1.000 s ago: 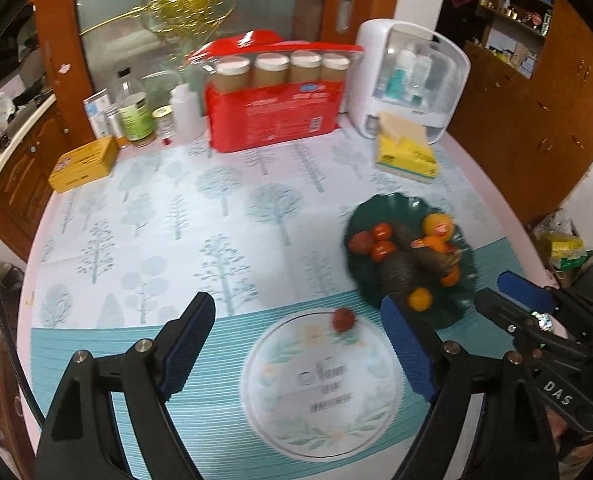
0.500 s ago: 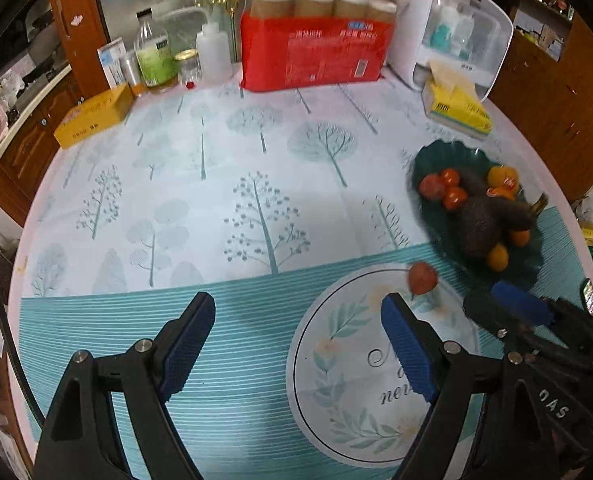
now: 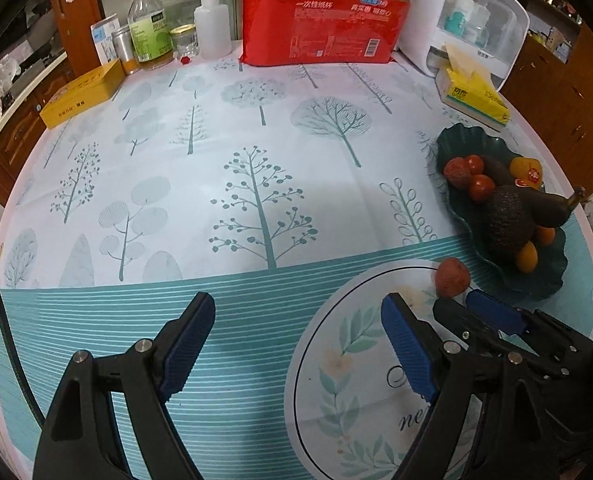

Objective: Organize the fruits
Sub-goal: 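Grasp the last red-brown lychee on the white plate with the right tool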

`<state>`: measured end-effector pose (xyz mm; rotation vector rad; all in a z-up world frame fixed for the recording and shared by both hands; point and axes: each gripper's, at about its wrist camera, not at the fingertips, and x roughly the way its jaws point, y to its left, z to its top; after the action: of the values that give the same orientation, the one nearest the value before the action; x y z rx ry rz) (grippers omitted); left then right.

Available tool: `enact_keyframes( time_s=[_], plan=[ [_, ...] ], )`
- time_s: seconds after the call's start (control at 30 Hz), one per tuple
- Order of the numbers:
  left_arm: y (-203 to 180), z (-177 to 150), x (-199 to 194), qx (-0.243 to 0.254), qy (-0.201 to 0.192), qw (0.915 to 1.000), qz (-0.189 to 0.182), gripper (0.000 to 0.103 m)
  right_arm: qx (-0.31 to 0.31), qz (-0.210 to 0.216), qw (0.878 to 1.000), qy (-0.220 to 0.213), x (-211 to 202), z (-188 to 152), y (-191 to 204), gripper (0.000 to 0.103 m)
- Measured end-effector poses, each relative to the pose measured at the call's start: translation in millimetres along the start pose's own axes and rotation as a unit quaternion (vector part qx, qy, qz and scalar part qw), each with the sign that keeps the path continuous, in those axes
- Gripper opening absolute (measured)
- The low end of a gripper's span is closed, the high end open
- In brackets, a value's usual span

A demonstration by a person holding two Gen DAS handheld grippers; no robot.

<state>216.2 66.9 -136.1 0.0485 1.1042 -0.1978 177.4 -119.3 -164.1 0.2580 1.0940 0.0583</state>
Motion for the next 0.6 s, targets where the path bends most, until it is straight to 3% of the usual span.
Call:
enact_keyframes(
  time_s=[0.43,0.6],
  plan=[
    [12,1,13,-0.034,0.012,0.9993,0.011,0.084,-0.022,-0.033,0.998,-0.043,12,3,10,0.040],
    [10,1,12,-0.035,0.013,0.9992,0.017,0.084,-0.039,-0.046,0.997,-0.046,13,4,12,0.032]
  ],
)
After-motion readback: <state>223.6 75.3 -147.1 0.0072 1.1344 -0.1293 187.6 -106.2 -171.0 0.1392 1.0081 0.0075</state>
